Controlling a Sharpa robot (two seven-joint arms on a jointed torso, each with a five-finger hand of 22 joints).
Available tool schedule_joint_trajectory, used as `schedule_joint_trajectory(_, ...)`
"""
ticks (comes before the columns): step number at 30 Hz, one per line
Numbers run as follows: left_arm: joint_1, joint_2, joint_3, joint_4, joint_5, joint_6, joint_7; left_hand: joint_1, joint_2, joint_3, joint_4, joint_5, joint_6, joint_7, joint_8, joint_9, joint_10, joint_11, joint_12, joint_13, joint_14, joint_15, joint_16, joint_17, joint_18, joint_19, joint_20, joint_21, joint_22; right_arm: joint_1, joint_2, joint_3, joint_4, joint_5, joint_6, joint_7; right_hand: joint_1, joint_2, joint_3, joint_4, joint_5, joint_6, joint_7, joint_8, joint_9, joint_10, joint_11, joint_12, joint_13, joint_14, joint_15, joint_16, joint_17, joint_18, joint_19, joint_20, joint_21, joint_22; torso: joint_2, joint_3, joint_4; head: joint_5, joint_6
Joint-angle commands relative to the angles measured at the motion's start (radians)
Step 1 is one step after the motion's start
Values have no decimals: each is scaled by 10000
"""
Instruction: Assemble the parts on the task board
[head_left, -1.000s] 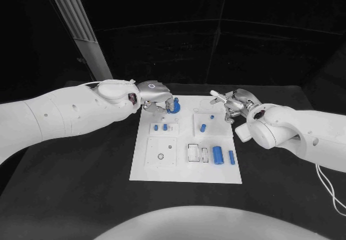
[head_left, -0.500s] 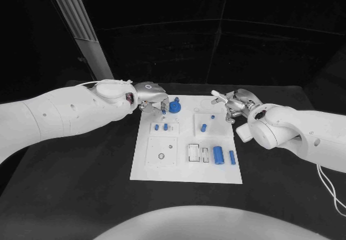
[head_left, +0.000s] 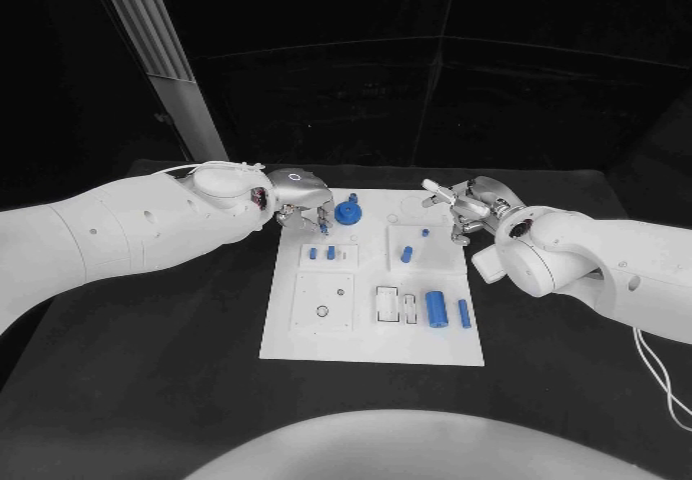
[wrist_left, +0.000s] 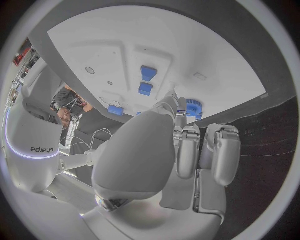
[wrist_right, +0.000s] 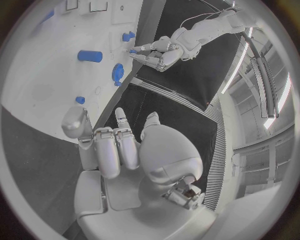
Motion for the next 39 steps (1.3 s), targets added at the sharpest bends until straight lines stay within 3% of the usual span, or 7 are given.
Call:
schedule_joint_trajectory(1,2,41,3,-31,55,243,-57,56,18,58,-8,26,42,71,-12,16,5,-11,-38,-10,1037,24,31,2635,-69,1034,-15,41,2633,14,-10,5,26,8,57,45,130,4,-65,-1,62,-47,-32,46,-4,577,-68,30,2146,503,-84,40,1951,17,65,-28,-4,1098,-2,-2,-3,-13,-16)
schedule_joint_trajectory(39,-128,373,3,-358,53,607,-113,119,-5,165,-21,29,-12,98,-79,-11,-36,12,-152,-7,1037,46,31,2635,-69,1034,-4,41,2633,14,-2,5,49,6,104,-7,130,4,-65,-1,62,-47,-32,46,-4,577,-68,30,2146,503,-84,40,1951,17,65,-28,-4,1098,-9,-3,5,-56,-48)
